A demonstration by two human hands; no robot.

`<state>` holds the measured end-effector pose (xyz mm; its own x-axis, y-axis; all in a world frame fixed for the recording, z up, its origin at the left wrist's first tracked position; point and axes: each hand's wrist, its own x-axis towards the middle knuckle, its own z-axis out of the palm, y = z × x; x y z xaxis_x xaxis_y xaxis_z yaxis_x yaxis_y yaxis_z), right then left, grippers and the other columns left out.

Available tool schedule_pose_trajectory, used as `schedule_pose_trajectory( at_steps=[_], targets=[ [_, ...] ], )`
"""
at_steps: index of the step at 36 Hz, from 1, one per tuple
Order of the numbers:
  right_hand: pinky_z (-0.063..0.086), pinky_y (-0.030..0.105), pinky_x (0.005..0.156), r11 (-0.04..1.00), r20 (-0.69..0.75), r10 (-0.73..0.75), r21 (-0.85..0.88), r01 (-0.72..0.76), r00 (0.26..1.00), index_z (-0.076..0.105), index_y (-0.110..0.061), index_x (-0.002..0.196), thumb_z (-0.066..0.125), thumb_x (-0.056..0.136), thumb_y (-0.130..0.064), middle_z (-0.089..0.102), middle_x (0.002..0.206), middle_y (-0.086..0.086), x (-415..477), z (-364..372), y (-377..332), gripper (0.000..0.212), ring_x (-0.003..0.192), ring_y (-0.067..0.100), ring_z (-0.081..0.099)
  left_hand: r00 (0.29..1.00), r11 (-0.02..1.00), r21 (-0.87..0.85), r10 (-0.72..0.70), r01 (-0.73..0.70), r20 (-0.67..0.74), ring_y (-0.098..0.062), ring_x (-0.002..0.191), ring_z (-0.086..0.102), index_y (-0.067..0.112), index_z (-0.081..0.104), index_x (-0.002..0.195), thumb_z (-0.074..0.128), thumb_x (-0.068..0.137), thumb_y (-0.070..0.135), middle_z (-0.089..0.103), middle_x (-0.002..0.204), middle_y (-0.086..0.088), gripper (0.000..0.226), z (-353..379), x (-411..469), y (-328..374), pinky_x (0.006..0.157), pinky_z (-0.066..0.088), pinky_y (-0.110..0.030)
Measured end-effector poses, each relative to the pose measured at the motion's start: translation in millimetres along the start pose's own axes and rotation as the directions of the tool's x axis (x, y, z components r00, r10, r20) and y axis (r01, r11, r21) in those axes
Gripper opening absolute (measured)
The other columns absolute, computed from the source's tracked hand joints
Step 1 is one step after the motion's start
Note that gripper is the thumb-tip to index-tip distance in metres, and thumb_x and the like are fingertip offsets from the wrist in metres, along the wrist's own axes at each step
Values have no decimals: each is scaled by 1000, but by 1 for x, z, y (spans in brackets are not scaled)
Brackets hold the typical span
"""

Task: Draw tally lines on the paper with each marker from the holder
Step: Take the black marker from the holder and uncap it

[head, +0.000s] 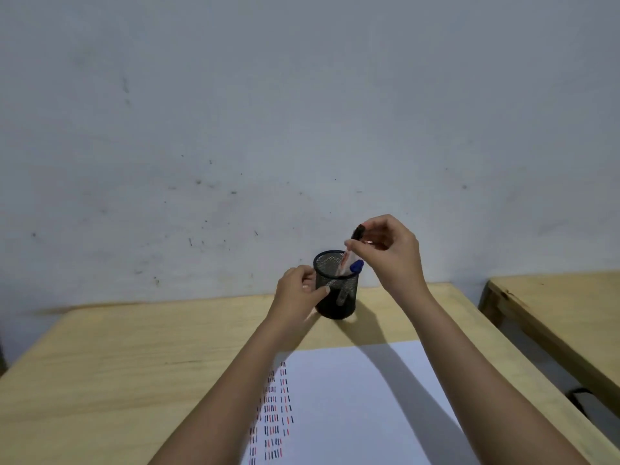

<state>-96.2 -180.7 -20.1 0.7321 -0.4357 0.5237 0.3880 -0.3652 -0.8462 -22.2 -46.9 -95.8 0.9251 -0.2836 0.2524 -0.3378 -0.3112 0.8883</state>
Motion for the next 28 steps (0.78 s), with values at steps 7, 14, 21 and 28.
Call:
schedule_pose_trajectory(
  at_steps=[7, 14, 21, 28],
  targets=[
    [50, 21, 73, 980, 63, -162, -105, 168, 985, 62, -22, 77, 76, 70, -6, 65, 78, -16, -21, -1, -42, 23, 74, -2, 61, 983, 970, -169, 163, -175, -82, -12, 82, 63, 18, 68, 90, 64, 86, 20, 68, 85, 3, 6, -53, -23, 69, 82, 50, -25],
    [40, 5, 66, 903, 191, -289, -270, 333, 938, 70, -9, 83, 71, 71, 1, 71, 84, 4, -45, 2, -59, 16, 77, 8, 64, 975, 946, -243, 223, -216, -2, -12, 73, 68, 10, 72, 80, 66, 85, 28, 72, 77, -3, 19, -83, -69, 116, 82, 57, -29],
    [40, 10, 69, 821, 259, -331, -394, 412, 907, 71, -10, 84, 69, 74, -4, 72, 85, 5, -63, 3, -67, 12, 82, 18, 64, 978, 978, -41, 203, -205, -41, -9, 72, 68, 15, 73, 78, 72, 79, 22, 71, 72, 2, 7, -85, -97, 116, 76, 54, -22],
    [48, 21, 70, 902, 256, -235, -301, 309, 938, 70, -16, 83, 79, 70, -20, 70, 84, 1, -77, -7, -66, 16, 81, 13, 64, 985, 979, -127, 151, -161, -84, -17, 74, 71, 14, 73, 76, 69, 80, 12, 73, 72, -6, 6, -89, -112, 109, 84, 57, -33]
  ],
)
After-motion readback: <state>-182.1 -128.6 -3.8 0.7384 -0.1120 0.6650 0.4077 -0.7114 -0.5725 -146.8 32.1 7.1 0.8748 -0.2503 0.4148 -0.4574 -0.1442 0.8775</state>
